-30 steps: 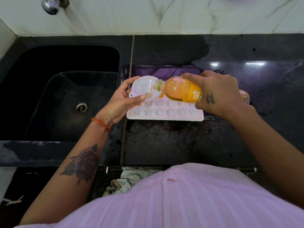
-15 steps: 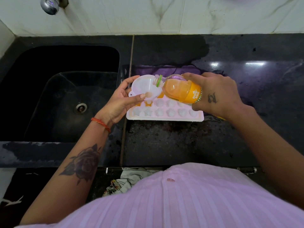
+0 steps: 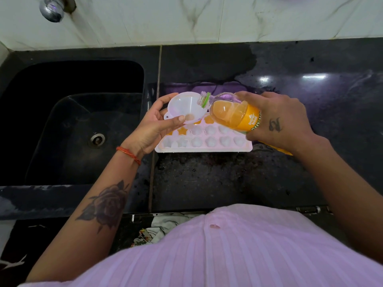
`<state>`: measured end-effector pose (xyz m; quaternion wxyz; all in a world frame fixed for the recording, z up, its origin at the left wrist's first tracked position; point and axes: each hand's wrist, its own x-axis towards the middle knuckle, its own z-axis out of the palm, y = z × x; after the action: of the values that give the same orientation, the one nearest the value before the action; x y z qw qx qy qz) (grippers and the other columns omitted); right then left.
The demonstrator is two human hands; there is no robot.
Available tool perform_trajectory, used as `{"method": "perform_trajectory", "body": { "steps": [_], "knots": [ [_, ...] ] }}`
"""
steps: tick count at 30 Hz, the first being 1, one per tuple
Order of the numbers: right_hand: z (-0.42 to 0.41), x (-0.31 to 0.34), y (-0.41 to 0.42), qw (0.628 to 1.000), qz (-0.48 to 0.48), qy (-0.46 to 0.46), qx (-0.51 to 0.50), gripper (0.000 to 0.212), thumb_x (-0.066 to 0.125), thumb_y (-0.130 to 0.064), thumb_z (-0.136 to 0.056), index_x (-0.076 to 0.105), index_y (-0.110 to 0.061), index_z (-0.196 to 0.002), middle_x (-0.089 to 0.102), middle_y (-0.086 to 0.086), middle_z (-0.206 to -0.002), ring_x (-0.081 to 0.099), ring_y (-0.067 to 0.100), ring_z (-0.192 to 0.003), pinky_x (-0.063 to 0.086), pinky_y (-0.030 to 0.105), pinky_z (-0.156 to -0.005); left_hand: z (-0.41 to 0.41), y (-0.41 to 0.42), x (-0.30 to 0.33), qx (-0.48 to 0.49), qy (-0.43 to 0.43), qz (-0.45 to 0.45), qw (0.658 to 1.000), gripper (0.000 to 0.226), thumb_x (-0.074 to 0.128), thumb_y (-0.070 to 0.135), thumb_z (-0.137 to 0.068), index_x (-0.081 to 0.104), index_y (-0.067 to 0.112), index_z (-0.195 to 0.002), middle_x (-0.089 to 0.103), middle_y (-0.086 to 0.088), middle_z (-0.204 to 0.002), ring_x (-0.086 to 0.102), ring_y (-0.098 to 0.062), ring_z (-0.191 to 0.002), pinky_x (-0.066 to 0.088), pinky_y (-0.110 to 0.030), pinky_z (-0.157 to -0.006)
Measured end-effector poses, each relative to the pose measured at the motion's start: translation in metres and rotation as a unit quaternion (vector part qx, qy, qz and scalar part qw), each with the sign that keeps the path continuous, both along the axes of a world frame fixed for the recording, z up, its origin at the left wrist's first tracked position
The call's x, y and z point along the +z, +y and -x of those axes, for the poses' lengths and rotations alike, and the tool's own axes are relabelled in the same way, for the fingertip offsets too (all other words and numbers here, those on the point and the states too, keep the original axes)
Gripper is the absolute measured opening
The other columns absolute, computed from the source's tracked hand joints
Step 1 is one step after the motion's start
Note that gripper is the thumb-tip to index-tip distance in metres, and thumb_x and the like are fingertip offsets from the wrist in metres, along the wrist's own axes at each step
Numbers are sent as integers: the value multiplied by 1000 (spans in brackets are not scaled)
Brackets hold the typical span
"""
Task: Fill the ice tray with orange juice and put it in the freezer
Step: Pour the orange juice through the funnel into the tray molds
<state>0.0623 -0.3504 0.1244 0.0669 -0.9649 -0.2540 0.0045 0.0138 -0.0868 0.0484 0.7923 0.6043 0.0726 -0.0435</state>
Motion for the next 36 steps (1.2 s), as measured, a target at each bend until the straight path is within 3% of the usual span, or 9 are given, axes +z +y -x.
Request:
{"method": "perform_trajectory", "body": {
  "steps": [9, 23, 29, 36],
  "knots": [
    [1, 0, -4, 998, 56, -25, 1, 80, 75, -44, -71, 30, -42, -138, 58, 7, -116, 58, 34, -98, 41, 33, -73, -1, -8, -3, -14, 3, -11, 1000, 69, 74, 8, -67, 48, 21, -129, 63, 2, -114, 64, -18, -109, 57, -29, -79],
    [-3, -3, -4, 995, 83, -53, 2, 80, 73, -40, -74, 27, -42, -139, 57, 10, -118, 58, 36, -98, 44, 38, -75, -4, -10, -5, -20, 3, -4, 1000, 66, 76, 8, -65, 51, 23, -125, 63, 1, -116, 64, -19, -110, 57, -28, -77],
    [-1, 0, -5, 997, 57, -45, 1, 79, 75, -42, -71, 32, -41, -138, 60, 10, -112, 58, 35, -96, 40, 34, -71, -6, -9, -5, -17, 6, -6, 1000, 66, 76, 5, -69, 50, 23, -126, 61, -3, -120, 63, -22, -111, 57, -29, -78],
    [2, 0, -10, 1000, -14, 9, -15, 87, 81, -36, -59, 39, -38, -135, 63, 7, -105, 58, 33, -96, 36, 32, -72, -6, -11, -3, -16, 0, -8, 1000, 64, 75, 8, -67, 52, 24, -124, 68, 7, -108, 66, -18, -106, 57, -29, -77]
  ]
}}
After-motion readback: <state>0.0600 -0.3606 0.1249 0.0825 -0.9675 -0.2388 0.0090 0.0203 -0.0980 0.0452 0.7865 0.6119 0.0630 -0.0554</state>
